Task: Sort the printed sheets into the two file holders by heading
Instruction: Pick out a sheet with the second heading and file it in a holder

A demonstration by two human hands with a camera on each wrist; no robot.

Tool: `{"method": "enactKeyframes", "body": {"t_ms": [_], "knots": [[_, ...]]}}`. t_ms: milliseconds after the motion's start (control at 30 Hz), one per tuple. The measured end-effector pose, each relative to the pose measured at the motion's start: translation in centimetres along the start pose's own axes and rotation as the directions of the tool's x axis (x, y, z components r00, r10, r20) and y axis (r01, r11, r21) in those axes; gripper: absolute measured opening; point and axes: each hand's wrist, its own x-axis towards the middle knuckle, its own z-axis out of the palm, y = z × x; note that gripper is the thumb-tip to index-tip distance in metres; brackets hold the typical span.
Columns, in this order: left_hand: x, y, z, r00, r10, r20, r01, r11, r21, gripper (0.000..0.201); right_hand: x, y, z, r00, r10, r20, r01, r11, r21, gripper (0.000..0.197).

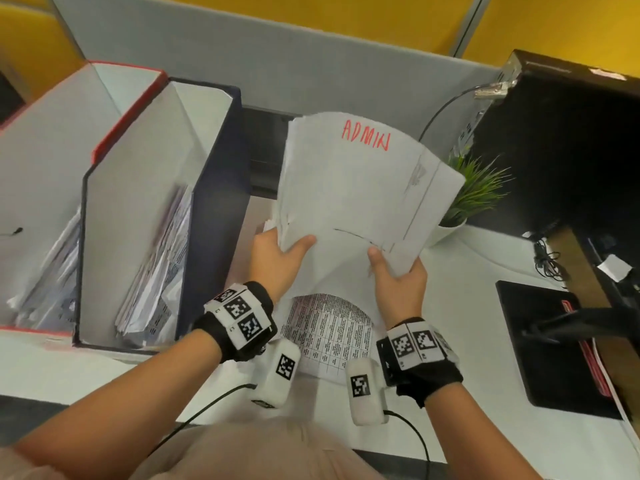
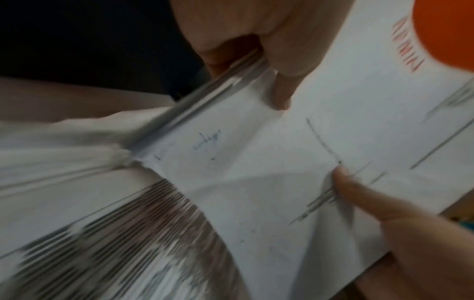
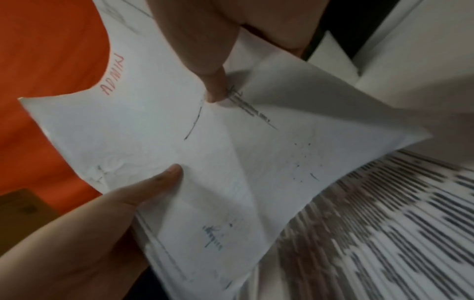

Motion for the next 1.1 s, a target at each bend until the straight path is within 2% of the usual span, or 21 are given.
{"method": "enactKeyframes", "body": {"t_ms": [67,167,233,300,400,500,633,700,767,933,1100], "knots": [[0.5,2.4,-1.3,0.999,0.042,0.011,-0.043,0.999,0.012,0.007,0.4,-1.2,0.3,0.998,-0.053,0.027,0.052,0.998,0.040,0.024],[1.2,6.2,-4.3,0.991,0.129,0.025,-0.129,0.991,0.034,0.007,0.3,-2.5,0.7,0.975,-0.147,0.169,0.137,0.988,0.066,0.034],[1.7,8.3,-7.0,0.986,0.165,0.006,-0.165,0.985,0.046,0.016,-0.1,-2.5,0.8,0.938,-0.154,0.311,0.142,0.988,0.059,0.044],[2.1,9.6,-10.0,0.984,0.178,-0.034,-0.174,0.981,0.091,0.026,-0.3,-1.6,0.5,0.922,-0.097,0.374,0.114,0.993,-0.023,0.053],[2.8,10.2,-14.8,0.984,0.132,-0.122,-0.109,0.978,0.176,0.031,-0.5,1.0,-0.6,0.936,0.018,0.351,0.046,0.984,-0.172,0.059],[3.5,9.8,-19.0,0.972,0.058,-0.228,0.018,0.948,0.318,0.041,-0.6,3.7,-2.2,0.954,0.075,0.291,0.024,0.947,-0.321,0.057],[3.6,8.6,-22.1,0.957,0.021,-0.288,0.093,0.922,0.377,0.044,-0.7,6.5,-4.2,0.974,0.069,0.216,0.067,0.822,-0.566,0.059],[3.9,7.4,-22.3,0.960,0.009,-0.279,0.125,0.880,0.458,0.043,-0.9,7.4,-4.8,0.977,0.098,0.187,0.057,0.730,-0.681,0.066],[4.3,6.0,-21.5,0.970,0.000,-0.242,0.144,0.804,0.577,0.046,-1.3,8.1,-5.1,0.973,0.159,0.167,0.022,0.658,-0.752,0.074],[4.9,2.5,-18.3,0.988,-0.072,-0.137,0.147,0.710,0.689,0.052,-2.0,9.3,-4.9,0.954,0.254,0.157,-0.023,0.586,-0.810,0.089],[5.4,0.7,-16.1,0.964,-0.250,-0.096,0.218,0.524,0.823,0.043,-2.0,9.9,-5.1,0.950,0.287,0.120,-0.059,0.545,-0.836,0.095]]}}
